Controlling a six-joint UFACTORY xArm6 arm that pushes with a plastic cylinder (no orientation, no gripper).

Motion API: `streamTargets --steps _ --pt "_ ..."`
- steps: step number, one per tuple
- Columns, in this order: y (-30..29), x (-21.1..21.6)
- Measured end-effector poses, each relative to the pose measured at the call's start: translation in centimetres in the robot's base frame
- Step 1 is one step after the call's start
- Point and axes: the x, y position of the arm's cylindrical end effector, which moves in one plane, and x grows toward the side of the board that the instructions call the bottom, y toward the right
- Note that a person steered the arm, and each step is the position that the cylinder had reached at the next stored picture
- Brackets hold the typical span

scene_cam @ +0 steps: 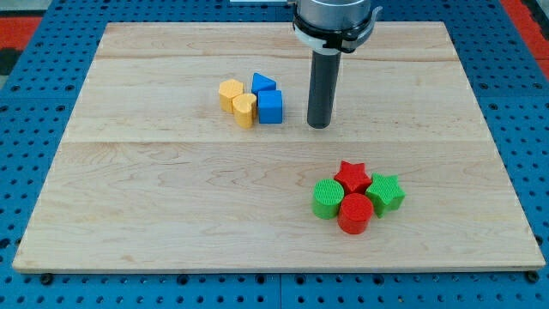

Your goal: Push the group of blue blocks slightly upwards

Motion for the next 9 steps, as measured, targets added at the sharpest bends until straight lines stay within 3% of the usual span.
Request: streamTargets --steps 3,5,6,9 --pt "1.4 0.2" --pt "-1.4 3.9" --pt "-6.0 3.3" --pt "-6.0 -1.1"
